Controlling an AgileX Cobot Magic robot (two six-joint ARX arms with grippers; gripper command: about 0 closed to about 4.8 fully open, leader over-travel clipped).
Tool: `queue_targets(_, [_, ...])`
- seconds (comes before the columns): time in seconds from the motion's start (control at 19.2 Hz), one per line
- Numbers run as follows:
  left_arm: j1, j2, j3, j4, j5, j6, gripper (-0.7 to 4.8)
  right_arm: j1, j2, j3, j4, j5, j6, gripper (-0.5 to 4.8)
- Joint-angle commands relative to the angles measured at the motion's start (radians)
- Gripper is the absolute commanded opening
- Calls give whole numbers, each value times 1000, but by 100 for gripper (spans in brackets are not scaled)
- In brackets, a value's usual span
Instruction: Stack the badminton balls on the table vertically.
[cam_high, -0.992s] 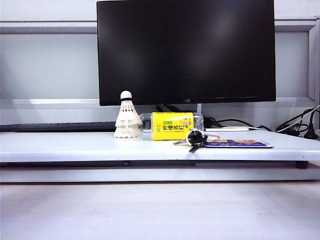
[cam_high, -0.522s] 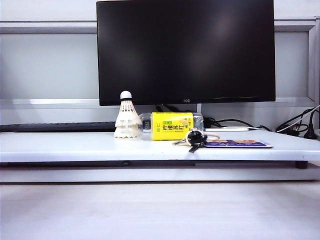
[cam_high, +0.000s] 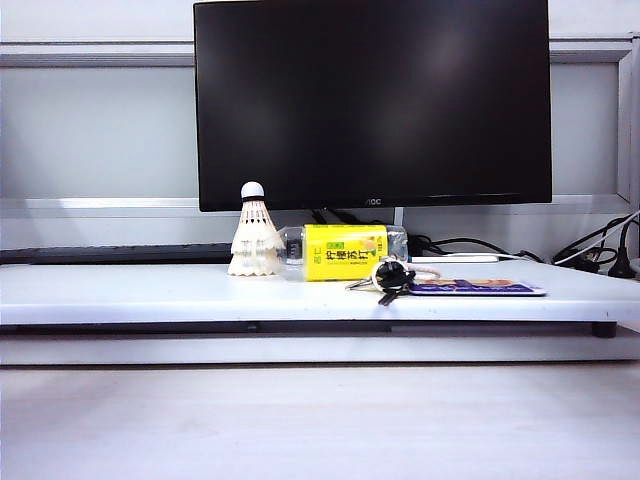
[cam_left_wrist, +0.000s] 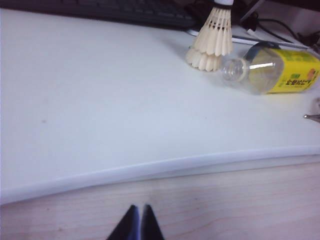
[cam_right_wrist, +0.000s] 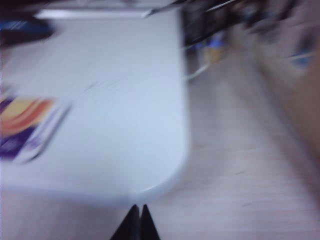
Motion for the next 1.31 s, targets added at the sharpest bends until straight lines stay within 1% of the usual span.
queue_targets(0.05, [21,-6,-2,4,4,2,25,-45,-40,-6,10,2,1,0])
queue_targets(0.21, [30,-49,-2,3,4,2,25,-95,-114,-6,11,2,1,0])
queue_targets(0.37, [30,-86,-2,5,4,2,25,-120,-169,-6,11,2,1,0])
queue_targets(0.94, [30,-108,-2,4,4,2,25,-150,-286,-6,10,3,1,0])
queue_targets(1.31, [30,-108,-2,4,3,2,25,-158,-322,-6,10,2,1,0])
